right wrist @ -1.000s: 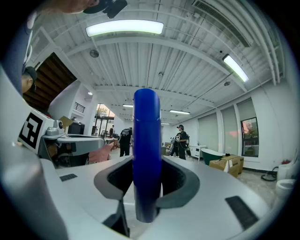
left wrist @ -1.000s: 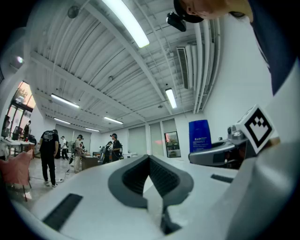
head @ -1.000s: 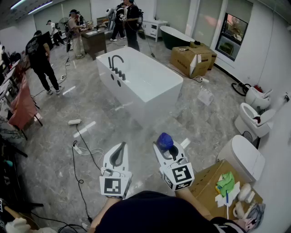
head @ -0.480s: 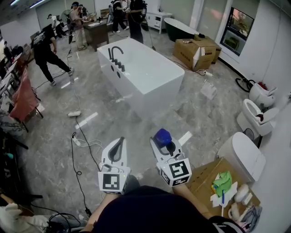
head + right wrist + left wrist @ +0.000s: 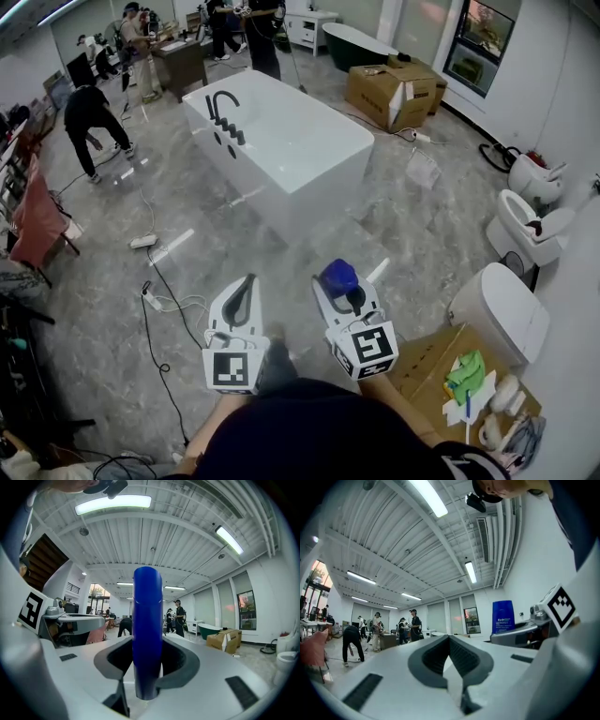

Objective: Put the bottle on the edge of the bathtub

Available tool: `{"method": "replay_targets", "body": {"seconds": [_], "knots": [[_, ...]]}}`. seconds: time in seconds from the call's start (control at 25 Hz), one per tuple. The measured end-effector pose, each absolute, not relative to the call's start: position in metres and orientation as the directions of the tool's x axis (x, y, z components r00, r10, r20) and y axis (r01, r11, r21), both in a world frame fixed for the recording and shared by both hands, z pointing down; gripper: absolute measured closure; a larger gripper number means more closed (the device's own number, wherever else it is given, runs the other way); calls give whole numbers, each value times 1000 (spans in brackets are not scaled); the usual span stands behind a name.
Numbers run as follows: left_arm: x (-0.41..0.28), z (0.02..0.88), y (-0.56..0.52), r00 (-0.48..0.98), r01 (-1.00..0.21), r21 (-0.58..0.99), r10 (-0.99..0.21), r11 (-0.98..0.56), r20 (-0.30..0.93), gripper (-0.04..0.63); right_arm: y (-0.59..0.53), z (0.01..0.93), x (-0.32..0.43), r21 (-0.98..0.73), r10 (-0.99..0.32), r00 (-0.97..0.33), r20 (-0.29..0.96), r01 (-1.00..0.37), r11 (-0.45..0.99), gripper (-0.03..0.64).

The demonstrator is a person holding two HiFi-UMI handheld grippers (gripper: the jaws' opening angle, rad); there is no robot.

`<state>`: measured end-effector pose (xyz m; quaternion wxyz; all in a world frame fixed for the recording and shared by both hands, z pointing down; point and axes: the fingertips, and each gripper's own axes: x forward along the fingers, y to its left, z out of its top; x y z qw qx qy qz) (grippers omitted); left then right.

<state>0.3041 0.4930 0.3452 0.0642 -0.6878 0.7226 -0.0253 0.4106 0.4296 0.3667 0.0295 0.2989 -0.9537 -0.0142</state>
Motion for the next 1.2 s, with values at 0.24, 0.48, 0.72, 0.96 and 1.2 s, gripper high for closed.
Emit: {"method": "replay_targets", "body": {"seconds": [0.24,0.48,0.72,0.96,1.2], "knots": [[240,339,441,-54,-994,-90,-996,61,-72,595,374,357,351,61,-583,-812,36,-580,812,454],[168,331,389,-53,-991,-118,-995,62,-78,595,322,348,286,68,-595,-803,34,-592,803,454],[123,340,337,-32,-994,-99,-996,40,-80,595,275,358,247,62,-622,-781,49,-620,782,454],[95,349,307,-27,-997,-73,-997,32,-65,595,244,365,217,59,-625,-778,67,-622,781,454],[72,348,285,-46,-998,-47,-994,51,-101,595,223,364,191,70,-604,-794,72,-600,797,454]]}}
